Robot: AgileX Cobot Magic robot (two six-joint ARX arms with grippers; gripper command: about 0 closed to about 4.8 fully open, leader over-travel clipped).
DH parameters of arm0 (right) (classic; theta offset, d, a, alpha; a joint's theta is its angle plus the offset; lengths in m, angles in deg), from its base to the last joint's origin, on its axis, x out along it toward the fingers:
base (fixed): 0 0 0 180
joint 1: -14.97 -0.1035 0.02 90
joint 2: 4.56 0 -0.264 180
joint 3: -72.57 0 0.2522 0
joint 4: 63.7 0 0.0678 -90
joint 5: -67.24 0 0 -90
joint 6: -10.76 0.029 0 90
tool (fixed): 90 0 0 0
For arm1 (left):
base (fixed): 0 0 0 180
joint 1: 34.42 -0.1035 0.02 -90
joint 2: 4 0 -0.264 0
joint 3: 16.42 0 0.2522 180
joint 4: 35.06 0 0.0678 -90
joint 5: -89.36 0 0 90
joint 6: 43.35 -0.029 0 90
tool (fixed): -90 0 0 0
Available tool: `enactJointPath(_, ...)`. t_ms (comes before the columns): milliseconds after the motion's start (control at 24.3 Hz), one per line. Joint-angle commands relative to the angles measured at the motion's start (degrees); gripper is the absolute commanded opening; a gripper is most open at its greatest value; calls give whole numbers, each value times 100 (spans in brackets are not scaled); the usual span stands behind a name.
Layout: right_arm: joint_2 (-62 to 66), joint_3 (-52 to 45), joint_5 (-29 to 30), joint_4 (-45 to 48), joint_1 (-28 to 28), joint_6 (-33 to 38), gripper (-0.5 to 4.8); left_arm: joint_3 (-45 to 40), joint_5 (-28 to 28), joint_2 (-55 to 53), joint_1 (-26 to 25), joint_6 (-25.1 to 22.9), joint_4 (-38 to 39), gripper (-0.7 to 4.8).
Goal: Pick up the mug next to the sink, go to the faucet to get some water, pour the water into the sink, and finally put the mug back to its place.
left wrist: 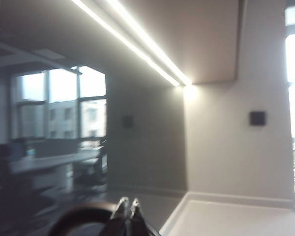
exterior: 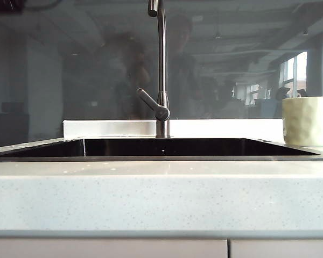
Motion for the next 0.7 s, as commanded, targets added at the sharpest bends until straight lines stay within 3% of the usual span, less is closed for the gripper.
enactJointPath(41, -345, 28, 4, -343, 0, 31, -5, 17, -474, 610, -9, -1834, 2317, 1)
enactJointPath(206, -780, 28, 2, -785, 0, 28, -5, 17, -2758, 1635, 166, -4863, 5971, -2)
enactJointPath(288, -1023, 28, 4, -1165, 2, 28, -5, 17, -3646, 2155, 385, -6146, 7276, -2)
enactJointPath(535, -1421, 28, 177, -1891, 7, 28, -5, 17, -4367, 2887, 514, -6553, 8765, -2)
enactJointPath(700, -1711, 28, 496, -2179, 7, 28, -5, 13, -4509, 3322, 514, -6867, 9245, -2)
